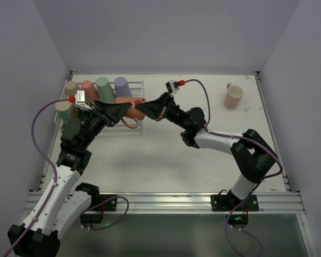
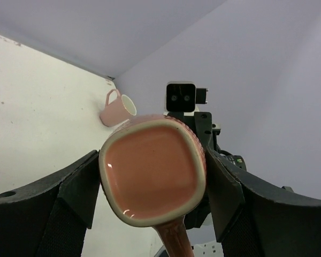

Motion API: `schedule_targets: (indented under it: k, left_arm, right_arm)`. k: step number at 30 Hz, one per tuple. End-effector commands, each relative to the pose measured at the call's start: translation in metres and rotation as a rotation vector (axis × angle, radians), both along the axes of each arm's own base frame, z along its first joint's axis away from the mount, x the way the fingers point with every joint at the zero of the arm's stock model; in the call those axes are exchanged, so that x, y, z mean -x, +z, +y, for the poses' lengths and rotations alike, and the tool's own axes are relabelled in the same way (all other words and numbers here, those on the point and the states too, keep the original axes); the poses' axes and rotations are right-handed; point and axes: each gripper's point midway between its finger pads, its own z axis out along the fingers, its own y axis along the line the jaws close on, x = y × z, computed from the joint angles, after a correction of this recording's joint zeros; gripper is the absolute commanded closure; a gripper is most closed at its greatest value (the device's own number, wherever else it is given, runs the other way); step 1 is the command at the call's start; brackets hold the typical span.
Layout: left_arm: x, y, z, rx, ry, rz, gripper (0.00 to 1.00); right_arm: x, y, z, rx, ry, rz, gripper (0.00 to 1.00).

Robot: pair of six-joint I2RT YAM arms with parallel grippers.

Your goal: Unload the cups from the dish rack

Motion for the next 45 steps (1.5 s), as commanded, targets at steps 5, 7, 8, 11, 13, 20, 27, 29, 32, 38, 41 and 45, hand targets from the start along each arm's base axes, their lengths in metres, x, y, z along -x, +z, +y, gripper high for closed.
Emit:
schedule_targets:
  k: [5,7,8,11,13,20,27,29,32,38,41,45]
  left_arm:
    - [0.004,0.03,0.005,-0.093,0.027,-0.137,0.03]
    - [0.004,0.031,0.007,-0.117,0.041,-0.142,0.0]
    - [0.004,0.031,0.008,-0.122,0.043,-0.144,0.0]
    - [0.004,0.03,0.009,-0.143,0.048,-0.146,0.0]
    - [0.002,0.028,0.011,-0.171,0.063,-0.141,0.0]
    - [-0.005,0.023,0.026,-0.321,0.148,-0.114,0.0]
    - [-0.006,0.016,0.042,-0.449,0.213,-0.08,0.0]
    - [-0.006,0.015,0.048,-0.476,0.238,-0.075,0.0]
    - [-0.005,0.01,0.057,-0.538,0.27,-0.064,0.0]
    - [0.004,-0.003,0.072,-0.65,0.307,-0.049,0.0]
    - [0.007,-0.01,0.074,-0.687,0.304,-0.05,0.0]
    - [0.009,-0.03,0.075,-0.729,0.286,-0.034,0.0]
  right_arm:
    - [0.016,0.029,-0.03,-0.048,-0.056,-0.133,1.0]
    - [0.017,0.029,-0.035,-0.044,-0.07,-0.138,1.0]
    - [0.015,0.029,-0.039,-0.043,-0.079,-0.139,1.0]
    - [0.012,0.029,-0.046,-0.038,-0.095,-0.137,1.0]
    - [0.01,0.028,-0.051,-0.029,-0.11,-0.135,1.0]
    - [0.003,0.026,-0.066,0.013,-0.164,-0.14,1.0]
    - [-0.011,0.027,-0.086,0.109,-0.26,-0.181,1.0]
    - [-0.017,0.029,-0.094,0.159,-0.299,-0.181,1.0]
    - [-0.027,0.028,-0.105,0.262,-0.373,-0.207,1.0]
    - [-0.064,-0.004,-0.134,0.668,-0.56,-0.267,1.0]
    - [-0.085,-0.011,-0.156,0.834,-0.623,-0.292,1.0]
    - [-0.12,-0.024,-0.189,1.044,-0.681,-0.281,1.0]
